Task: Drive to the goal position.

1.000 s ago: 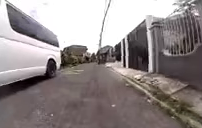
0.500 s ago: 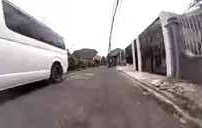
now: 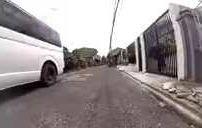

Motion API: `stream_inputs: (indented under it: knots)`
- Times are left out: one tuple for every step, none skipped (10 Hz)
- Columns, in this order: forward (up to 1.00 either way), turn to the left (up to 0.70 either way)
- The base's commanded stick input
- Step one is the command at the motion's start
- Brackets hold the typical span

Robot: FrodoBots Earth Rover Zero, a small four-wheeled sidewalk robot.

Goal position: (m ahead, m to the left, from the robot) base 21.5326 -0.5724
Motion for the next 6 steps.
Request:
stream_inputs:
  knots:
    - [1.0, 0.0]
    - [1.0, 0.0]
    - [1.0, 0.0]
    - [1.0, 0.0]
    - [1.0, 0.0]
    - [1.0, 0.0]
